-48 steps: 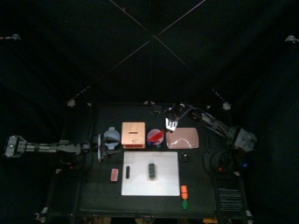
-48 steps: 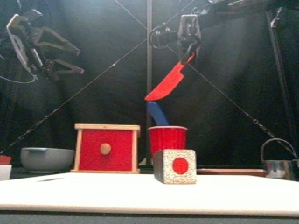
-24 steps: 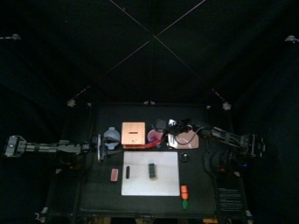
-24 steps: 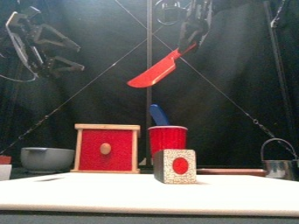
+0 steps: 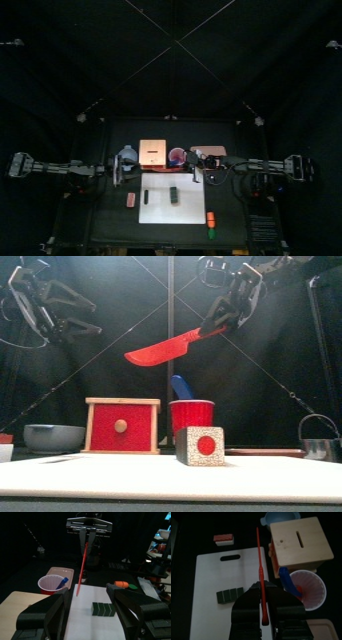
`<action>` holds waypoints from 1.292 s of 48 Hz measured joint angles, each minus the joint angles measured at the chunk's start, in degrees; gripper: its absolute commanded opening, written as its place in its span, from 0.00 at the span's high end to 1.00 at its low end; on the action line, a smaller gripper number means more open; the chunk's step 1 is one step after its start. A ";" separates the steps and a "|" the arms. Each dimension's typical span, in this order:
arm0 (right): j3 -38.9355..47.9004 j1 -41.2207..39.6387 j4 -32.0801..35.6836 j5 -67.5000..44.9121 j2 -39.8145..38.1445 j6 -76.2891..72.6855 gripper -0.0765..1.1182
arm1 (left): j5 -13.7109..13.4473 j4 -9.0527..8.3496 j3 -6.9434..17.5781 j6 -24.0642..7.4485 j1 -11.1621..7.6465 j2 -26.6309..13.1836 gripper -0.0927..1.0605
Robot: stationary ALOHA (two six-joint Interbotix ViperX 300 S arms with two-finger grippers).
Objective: Cut the sushi into 4 pieces with the knife
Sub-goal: Grasp knife edge with left hand
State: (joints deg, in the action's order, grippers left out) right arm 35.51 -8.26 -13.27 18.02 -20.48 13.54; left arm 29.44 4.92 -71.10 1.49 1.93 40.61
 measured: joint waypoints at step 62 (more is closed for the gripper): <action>11.43 5.63 5.36 -24.17 -0.09 -0.35 0.89 | 5.10 -5.54 11.16 -0.26 1.32 -24.35 0.35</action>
State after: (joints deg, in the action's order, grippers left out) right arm 46.93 -2.64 -7.91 -6.15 -20.57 13.18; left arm 34.54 -0.62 -59.94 1.23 3.25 16.26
